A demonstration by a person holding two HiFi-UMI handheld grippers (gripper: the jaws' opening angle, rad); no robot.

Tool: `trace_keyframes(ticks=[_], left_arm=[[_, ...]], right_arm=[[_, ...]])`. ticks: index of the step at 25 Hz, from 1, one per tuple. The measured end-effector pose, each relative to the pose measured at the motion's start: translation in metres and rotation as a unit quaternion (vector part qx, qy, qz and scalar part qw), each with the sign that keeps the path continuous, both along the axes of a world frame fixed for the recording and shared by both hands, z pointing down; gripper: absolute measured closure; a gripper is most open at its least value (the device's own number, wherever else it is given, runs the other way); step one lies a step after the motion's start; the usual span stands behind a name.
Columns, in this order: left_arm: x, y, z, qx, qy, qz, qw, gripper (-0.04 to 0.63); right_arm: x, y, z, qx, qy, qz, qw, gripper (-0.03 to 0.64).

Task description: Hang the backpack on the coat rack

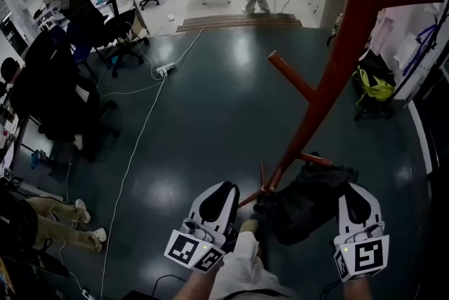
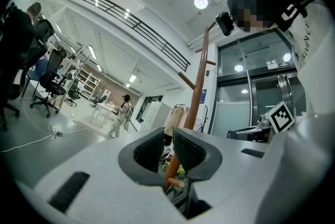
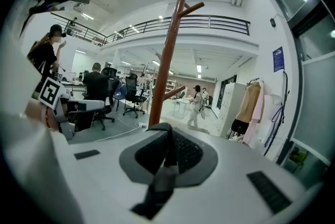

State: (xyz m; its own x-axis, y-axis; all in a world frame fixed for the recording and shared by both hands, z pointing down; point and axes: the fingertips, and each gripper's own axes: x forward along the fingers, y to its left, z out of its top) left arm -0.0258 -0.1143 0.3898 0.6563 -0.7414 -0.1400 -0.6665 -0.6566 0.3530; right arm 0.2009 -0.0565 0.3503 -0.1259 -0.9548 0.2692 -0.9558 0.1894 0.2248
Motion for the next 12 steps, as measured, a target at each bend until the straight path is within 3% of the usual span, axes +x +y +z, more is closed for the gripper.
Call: trace_keyframes(ticks=[6,12], left_arm=[[0.023,-0.026,0.021,-0.008,-0.004,0.018,0.9998,0.534],[0.031,-0.031,0.034,-0.012,0.001,0.033,0.9994,0.535]], right_arm=[[0.02,-0.017,0.02,-0.004,0.008,0.011,1.0,0.589],[0.008,-0.041,0.013,-0.005,0.038,-0.011,0.999,0.589]])
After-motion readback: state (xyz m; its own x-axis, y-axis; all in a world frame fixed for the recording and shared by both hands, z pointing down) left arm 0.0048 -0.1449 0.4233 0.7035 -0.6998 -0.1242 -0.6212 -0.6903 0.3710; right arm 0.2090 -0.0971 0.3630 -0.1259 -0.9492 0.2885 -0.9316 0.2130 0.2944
